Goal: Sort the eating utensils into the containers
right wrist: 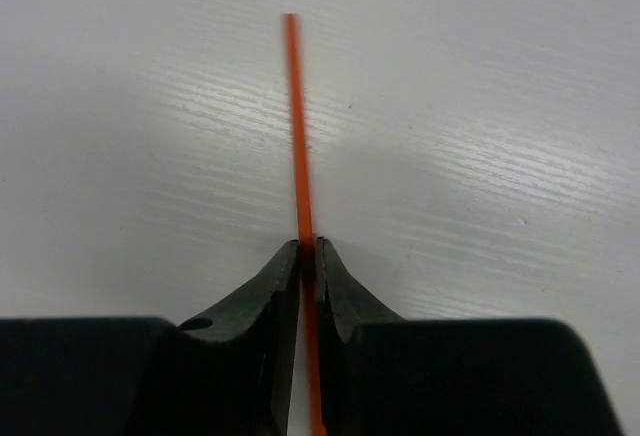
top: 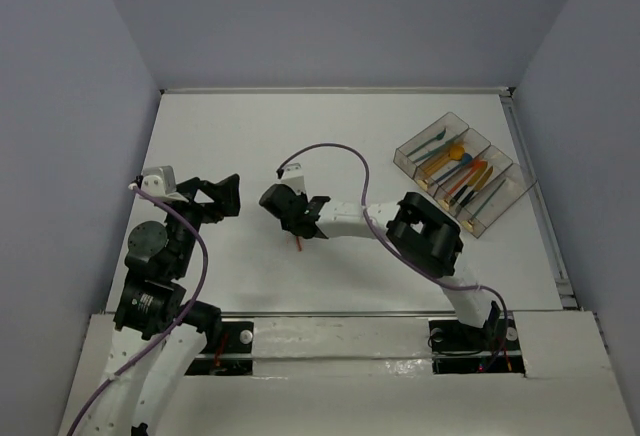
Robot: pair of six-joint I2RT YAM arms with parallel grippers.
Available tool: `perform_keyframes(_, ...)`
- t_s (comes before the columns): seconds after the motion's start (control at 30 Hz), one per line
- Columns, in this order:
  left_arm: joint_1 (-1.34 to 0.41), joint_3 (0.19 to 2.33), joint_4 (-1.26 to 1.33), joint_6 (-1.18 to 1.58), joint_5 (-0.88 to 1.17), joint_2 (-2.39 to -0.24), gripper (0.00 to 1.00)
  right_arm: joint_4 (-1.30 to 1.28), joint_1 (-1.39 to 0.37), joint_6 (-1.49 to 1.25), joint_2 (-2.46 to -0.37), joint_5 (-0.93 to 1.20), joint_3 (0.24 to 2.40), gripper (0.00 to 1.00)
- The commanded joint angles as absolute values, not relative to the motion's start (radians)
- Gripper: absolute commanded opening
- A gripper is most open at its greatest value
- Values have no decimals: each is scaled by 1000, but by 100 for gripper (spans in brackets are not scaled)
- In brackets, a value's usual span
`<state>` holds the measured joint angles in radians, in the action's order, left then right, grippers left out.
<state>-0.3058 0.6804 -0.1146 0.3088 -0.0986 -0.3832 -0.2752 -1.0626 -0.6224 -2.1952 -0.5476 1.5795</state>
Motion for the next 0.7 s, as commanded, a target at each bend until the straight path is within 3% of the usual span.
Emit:
perform_keyframes(0.0,-302,692,-71,311,-84,-380,99,-347,-1072,-658,-2211,-586,1550,15)
perform_keyframes(0.13,-302,692,-71,311,-81,-380,99,-322,-1072,-701,-2134,-595,1433,1)
perform_keyframes(0.3,-311,690,-71,311,-78,-379,99,-262,-1011,-749,-1967,-600,1251,0)
perform_keyframes(0.37,-311,689,-72,311,-77,-376,99,-189,-935,-739,-1872,-591,1172,0)
perform_keyframes(0.5,-321,687,-74,311,-75,-368,99,-85,-735,-693,-1469,-554,915,0)
perform_keyframes(0.63,-330,684,-72,310,-63,-353,99,-95,-441,-614,-1201,-557,799,0)
perform_keyframes(0.67,-339,686,-72,311,-61,-351,99,-106,-440,-604,-1171,-546,789,0)
